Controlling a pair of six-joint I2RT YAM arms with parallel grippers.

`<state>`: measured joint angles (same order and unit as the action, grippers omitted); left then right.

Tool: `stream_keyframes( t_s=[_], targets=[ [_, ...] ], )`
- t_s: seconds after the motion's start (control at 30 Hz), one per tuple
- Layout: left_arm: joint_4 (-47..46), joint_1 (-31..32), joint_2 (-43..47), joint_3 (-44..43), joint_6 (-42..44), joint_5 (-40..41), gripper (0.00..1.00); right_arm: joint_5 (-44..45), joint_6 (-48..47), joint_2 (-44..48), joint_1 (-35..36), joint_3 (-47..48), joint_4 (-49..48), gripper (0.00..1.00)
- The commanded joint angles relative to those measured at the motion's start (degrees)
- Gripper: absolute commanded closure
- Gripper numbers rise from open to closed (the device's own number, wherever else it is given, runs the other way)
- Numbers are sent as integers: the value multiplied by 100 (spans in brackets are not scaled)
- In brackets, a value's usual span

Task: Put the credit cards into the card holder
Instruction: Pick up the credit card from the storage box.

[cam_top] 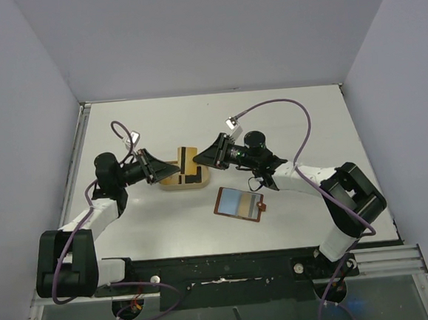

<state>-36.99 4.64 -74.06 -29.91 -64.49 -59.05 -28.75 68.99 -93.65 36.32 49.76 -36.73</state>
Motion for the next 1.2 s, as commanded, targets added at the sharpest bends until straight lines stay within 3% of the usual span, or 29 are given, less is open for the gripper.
stream_keyframes(
  t_s=[0.0, 0.3, 0.4, 0.43, 0.53, 0.57, 0.7, 0.77, 0.87, 1.07, 1.17],
  targets=[
    [315, -218, 15, -174, 485, -134, 100, -27, -203, 122, -84, 82, -51, 86],
    [491, -245, 15, -295, 644, -252, 99, -201, -227, 52, -107, 60, -222, 100],
    [473, -245, 13, -296, 657, -298, 100, -244, -203, 14, -109, 60, -286, 100],
    [467, -246, 14, -289, 649, -296, 100, -230, -203, 21, -97, 60, -255, 96],
    [241, -245, 48, -220, 478, -289, 100, -37, -233, 69, -98, 90, -52, 63],
    [118, -245, 56, -182, 380, -302, 100, 6, -252, 74, -96, 114, 14, 57],
    [-241, -236, 67, -88, 74, -309, 100, 82, -281, -30, -10, 268, 163, 41],
    [-312, -228, 66, -64, 5, -302, 100, 77, -288, -119, 58, 386, 162, 39],
    [-456, -185, 67, -1, -87, -285, 100, 29, -281, -224, 109, 525, 112, 44],
    [-466, -194, 17, 95, -87, -308, 100, -21, -287, -237, 117, 484, -61, 87],
    [-424, -318, 27, 68, -86, -362, 91, -82, -312, -193, 76, 329, -175, 99]
  ],
)
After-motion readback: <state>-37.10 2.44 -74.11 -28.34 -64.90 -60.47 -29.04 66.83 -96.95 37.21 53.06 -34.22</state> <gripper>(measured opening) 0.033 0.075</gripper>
